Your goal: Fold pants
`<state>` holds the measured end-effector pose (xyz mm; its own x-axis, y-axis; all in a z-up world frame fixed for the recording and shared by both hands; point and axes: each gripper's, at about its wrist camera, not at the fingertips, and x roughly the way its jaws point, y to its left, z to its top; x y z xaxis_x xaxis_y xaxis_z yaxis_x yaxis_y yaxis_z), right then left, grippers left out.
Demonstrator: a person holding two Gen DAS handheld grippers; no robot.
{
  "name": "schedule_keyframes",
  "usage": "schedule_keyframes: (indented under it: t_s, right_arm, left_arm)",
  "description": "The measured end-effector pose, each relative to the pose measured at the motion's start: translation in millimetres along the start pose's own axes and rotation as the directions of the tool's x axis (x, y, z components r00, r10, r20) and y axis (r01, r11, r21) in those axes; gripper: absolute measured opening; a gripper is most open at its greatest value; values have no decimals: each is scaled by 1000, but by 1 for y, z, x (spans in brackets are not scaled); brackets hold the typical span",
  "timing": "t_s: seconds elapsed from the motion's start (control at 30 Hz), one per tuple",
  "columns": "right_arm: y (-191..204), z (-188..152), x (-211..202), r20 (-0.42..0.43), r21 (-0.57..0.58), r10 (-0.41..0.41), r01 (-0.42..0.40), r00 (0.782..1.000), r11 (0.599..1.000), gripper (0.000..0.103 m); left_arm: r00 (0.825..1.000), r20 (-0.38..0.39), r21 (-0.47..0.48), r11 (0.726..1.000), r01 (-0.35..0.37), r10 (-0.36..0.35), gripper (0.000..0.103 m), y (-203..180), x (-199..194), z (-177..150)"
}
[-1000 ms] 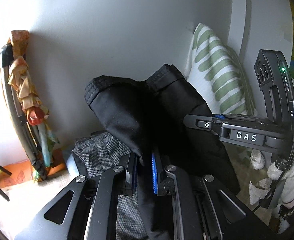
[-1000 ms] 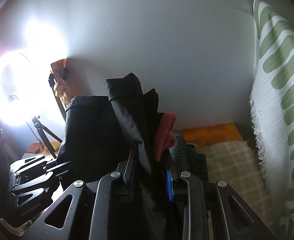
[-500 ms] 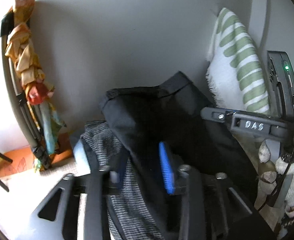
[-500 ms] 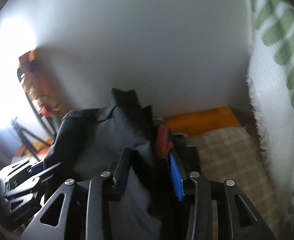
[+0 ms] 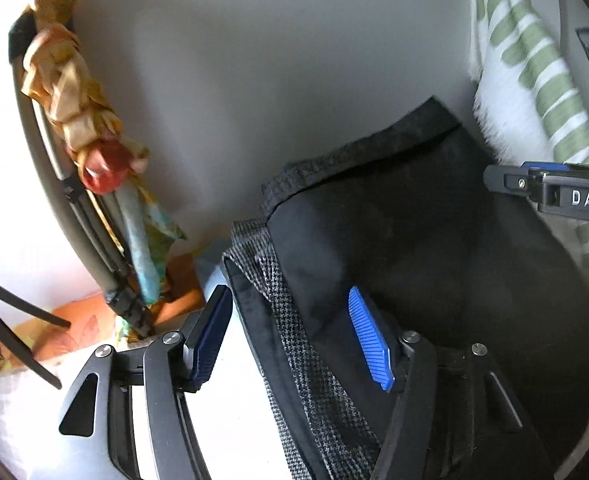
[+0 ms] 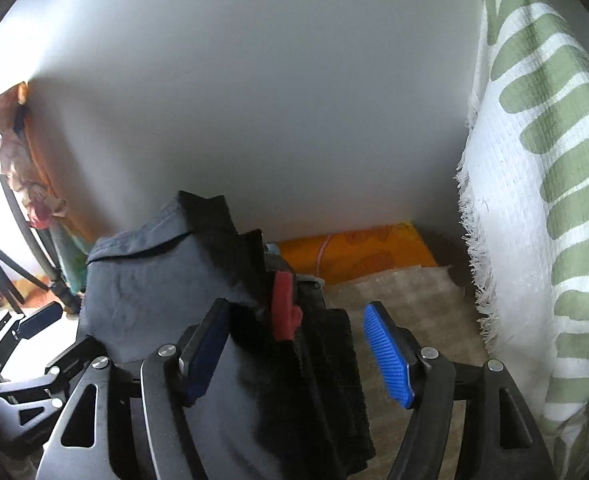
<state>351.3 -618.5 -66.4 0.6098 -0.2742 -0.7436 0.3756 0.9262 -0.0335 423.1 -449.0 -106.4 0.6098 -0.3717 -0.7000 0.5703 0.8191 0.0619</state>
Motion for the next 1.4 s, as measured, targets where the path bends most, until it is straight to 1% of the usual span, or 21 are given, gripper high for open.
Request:
schedule_keyframes:
  t_s: [0.07, 0.1, 0.2, 0.27, 0.33, 0.47, 0.53, 0.7, 0.77, 0.83, 0.93, 1.0, 1.1, 1.2, 1.27, 1.33, 1.4]
  right_arm:
    - [-1, -1, 9, -27, 12, -10, 11, 1000, 1000, 71]
    - [-1, -1, 10, -27, 21, -12, 13, 1000, 1000, 72]
    - [-3, -2, 1, -16, 46, -7, 8, 1000, 999, 73]
    - [-1, -3, -9, -8, 49, -10, 11, 1000, 999, 73]
    - [0, -4, -24, 10, 59, -5, 4, 1000, 998, 73]
    - [4, -10, -55, 48, 88, 35, -39, 998, 995, 74]
    - [13, -15, -72, 64, 75, 58, -63, 996, 995, 75]
    - [35, -31, -112, 105, 29, 67, -70, 992, 997, 77]
    - [39, -38, -127, 120, 30, 87, -91, 989, 995, 79]
    - [43, -45, -144, 142, 36, 103, -109, 984, 993, 84]
    - [50, -59, -171, 175, 31, 114, -121, 978, 992, 86]
    - [55, -69, -182, 180, 31, 127, -134, 975, 990, 86]
    - [59, -84, -195, 180, 37, 148, -157, 972, 987, 92]
    - [65, -102, -213, 189, 28, 148, -156, 971, 987, 92]
    - [68, -112, -222, 198, 18, 145, -151, 969, 988, 94]
    - [71, -125, -233, 213, 11, 141, -146, 967, 989, 102]
    - [75, -141, -244, 227, 1, 131, -135, 965, 991, 103]
  left_arm:
    - [1000, -9, -10, 1000, -1, 1, 61, -1, 5, 0]
    - [1000, -12, -22, 1000, 4, -4, 61, 0, 5, 0]
    - [1000, -11, -51, 999, 16, -17, 61, 5, -3, 3]
    - [999, 6, -60, 998, 33, -33, 61, 11, -18, 4]
    - [998, 23, -78, 995, 62, -60, 61, 20, -35, 3]
    - [995, 61, -98, 991, 90, -84, 62, 35, -71, -1]
    - [993, 76, -103, 990, 94, -86, 63, 43, -88, -3]
    - [991, 106, -102, 991, 91, -80, 67, 57, -124, -14]
    - [989, 123, -99, 990, 98, -86, 69, 61, -139, -20]
    - [986, 142, -93, 991, 100, -86, 70, 60, -157, -25]
    - [982, 164, -86, 990, 107, -92, 75, 61, -181, -36]
    - [978, 179, -84, 989, 120, -103, 76, 62, -198, -44]
    - [976, 189, -81, 989, 127, -110, 76, 61, -214, -53]
    - [973, 198, -73, 988, 133, -116, 76, 58, -232, -65]
    - [970, 212, -73, 988, 136, -118, 76, 56, -245, -74]
    - [968, 226, -64, 989, 131, -113, 77, 54, -257, -84]
    - [965, 235, -59, 989, 132, -115, 81, 52, -269, -95]
